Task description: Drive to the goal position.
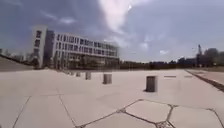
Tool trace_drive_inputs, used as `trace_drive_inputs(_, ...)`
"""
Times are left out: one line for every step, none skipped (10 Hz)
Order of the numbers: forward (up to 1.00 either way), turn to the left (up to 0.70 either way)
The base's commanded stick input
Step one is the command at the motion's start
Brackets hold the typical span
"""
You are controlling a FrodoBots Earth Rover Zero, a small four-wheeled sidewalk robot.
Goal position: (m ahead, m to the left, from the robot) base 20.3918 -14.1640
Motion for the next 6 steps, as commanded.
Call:
trace_drive_inputs(0.7, 0.0)
trace_drive_inputs(0.7, 0.0)
trace_drive_inputs(0.7, 0.0)
trace_drive_inputs(0.7, -0.05)
trace_drive_inputs(0.7, -0.2)
trace_drive_inputs(0.7, -0.29)
